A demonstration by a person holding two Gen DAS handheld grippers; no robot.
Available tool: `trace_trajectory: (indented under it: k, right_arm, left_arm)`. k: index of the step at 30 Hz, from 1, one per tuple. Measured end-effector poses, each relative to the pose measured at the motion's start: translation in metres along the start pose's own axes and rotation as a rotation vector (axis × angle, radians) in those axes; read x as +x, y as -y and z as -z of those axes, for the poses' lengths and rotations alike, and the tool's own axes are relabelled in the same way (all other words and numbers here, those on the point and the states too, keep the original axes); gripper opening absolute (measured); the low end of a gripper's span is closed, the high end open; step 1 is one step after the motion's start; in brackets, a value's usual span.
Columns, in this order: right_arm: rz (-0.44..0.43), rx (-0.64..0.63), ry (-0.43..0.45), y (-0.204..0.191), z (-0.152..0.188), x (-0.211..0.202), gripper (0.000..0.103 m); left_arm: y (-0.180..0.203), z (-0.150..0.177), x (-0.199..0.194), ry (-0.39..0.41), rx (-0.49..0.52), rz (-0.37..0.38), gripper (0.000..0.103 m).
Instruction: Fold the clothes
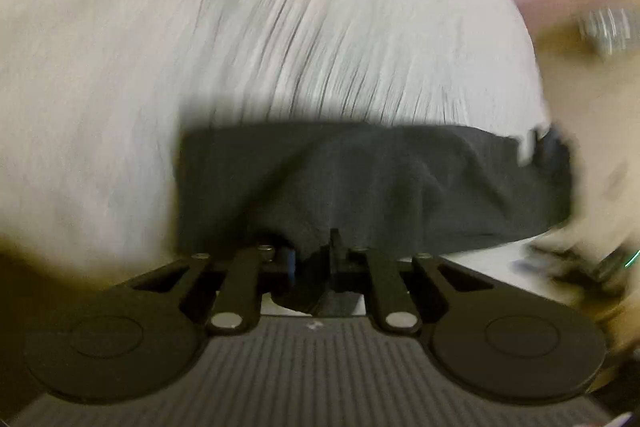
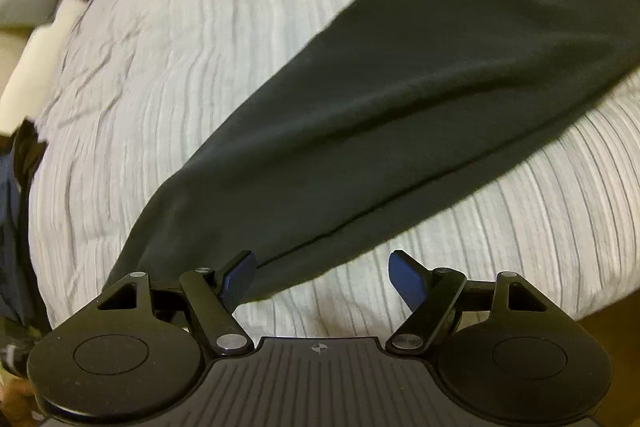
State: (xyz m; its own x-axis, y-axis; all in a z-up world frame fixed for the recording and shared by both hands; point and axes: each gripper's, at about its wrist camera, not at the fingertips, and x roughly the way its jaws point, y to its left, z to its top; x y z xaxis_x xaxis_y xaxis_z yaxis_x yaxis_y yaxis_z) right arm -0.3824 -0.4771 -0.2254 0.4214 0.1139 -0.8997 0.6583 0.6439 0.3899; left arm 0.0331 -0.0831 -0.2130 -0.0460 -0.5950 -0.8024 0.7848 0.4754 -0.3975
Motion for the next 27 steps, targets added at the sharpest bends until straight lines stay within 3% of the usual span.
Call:
trace_trajectory:
  k: [3, 5, 7, 9, 11, 13, 18, 19, 21, 25, 27]
  right_arm:
    - [0.002, -0.056, 0.001, -0.013, -0.001, 0.003, 0.077]
    - [-0.004, -0.056, -0.005, -0.016, 0.001, 0.008, 0.077]
    - [-0.005, -0.045, -0.019, -0.02, 0.002, 0.016, 0.077]
    - [-0.011, -0.042, -0.018, -0.021, 0.005, 0.016, 0.077]
    - [-0.016, -0.041, -0.021, -0.021, 0.009, 0.017, 0.077]
    - [-0.014, -0.02, -0.027, -0.017, 0.012, 0.021, 0.077]
    - [-0.018, 0.119, -0.017, 0.005, 0.019, 0.029, 0.077]
    - [-0.018, 0.135, -0.013, 0.008, 0.019, 0.029, 0.077]
    - [-0.019, 0.166, -0.005, 0.016, 0.02, 0.027, 0.077]
    - [-0.047, 0.238, 0.043, 0.034, 0.019, 0.021, 0.077]
    - [-0.076, 0.307, 0.08, 0.048, 0.018, 0.02, 0.077]
  left_arm:
    - [0.011, 0.006, -0.004, 0.025, 0.158, -0.134, 0.012]
    - [-0.012, 0.01, 0.012, -0.081, 0.014, -0.164, 0.015]
    - [-0.029, 0.016, 0.019, -0.132, -0.074, -0.187, 0.016]
    - [-0.037, 0.02, 0.018, -0.141, -0.097, -0.21, 0.016]
    - [-0.028, 0.019, 0.015, -0.131, -0.026, -0.228, 0.017]
    - [-0.006, 0.02, 0.017, -0.118, 0.148, -0.251, 0.018]
    - [0.064, 0.048, 0.048, -0.153, 0.873, -0.307, 0.019]
    - [0.071, 0.056, 0.051, -0.165, 0.981, -0.302, 0.021]
    - [0.08, 0.071, 0.065, -0.177, 1.148, -0.331, 0.021]
    - [0.087, 0.08, 0.085, -0.202, 1.321, -0.405, 0.022]
    - [0.088, 0.08, 0.087, -0.223, 1.342, -0.396, 0.007]
